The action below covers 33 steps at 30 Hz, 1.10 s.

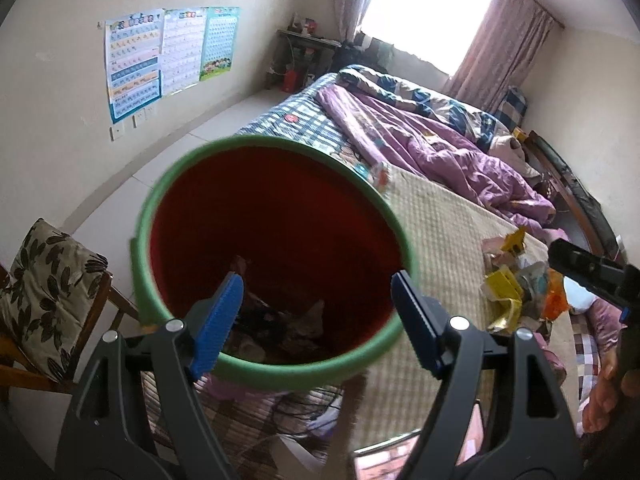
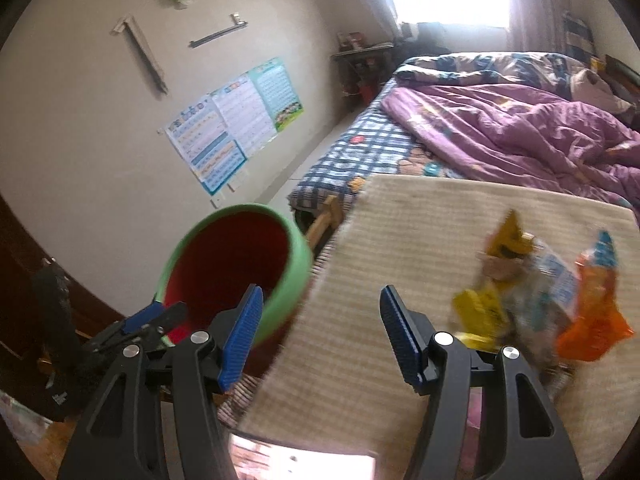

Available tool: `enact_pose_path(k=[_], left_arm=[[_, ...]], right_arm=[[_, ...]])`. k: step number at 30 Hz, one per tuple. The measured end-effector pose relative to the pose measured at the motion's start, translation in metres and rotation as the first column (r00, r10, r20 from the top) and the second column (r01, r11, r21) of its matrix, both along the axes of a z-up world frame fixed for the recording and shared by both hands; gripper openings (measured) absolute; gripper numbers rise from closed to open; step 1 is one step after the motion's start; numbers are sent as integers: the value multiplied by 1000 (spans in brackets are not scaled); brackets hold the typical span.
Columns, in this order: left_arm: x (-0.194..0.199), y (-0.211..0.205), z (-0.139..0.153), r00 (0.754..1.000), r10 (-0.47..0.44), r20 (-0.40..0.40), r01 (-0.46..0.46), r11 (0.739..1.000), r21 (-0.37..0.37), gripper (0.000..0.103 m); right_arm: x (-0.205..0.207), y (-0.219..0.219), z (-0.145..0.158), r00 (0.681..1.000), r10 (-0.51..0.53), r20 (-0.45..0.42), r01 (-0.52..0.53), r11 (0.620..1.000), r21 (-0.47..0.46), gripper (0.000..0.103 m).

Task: Collect trash
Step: 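Grasp the pink printed wrapper from the pile with the right tool, then grasp white Pocky box with left tool while right tool holds pink wrapper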

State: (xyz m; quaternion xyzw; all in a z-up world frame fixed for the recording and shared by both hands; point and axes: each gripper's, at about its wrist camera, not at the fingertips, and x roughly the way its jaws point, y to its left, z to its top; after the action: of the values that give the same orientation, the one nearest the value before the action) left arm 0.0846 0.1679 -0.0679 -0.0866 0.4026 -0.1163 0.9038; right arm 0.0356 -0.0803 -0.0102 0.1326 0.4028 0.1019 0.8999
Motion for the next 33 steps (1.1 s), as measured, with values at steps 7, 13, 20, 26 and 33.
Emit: enact_pose_path(k=[7,13,20,26,33], left_arm=[[-20,-51,0,1000,-21,-6,21,1000,7,74],[-40,-101,-4,1000,-24,-15,24,1000,7,74],[-62,-131,-11,999,21,-32,-20,1000,20,74],[-69,-141,-11,998,51,-43,-49,998,40,74],[-66,-170,-7,999,10,-35,-8,998,63,74]], right_arm=[[-30,-76,-9,997,-65,-28,64,998,-22,59],[-56,-130,-26,995,-20,-99,16,999,-41,65],[-74,-135,-71,953,171,-252,-192,980,-60,73],[-82,-129,-94,914,269,-304,-304,950,-75,74],[-87,-146,-97,897,329,-294,-343,939,6,33]])
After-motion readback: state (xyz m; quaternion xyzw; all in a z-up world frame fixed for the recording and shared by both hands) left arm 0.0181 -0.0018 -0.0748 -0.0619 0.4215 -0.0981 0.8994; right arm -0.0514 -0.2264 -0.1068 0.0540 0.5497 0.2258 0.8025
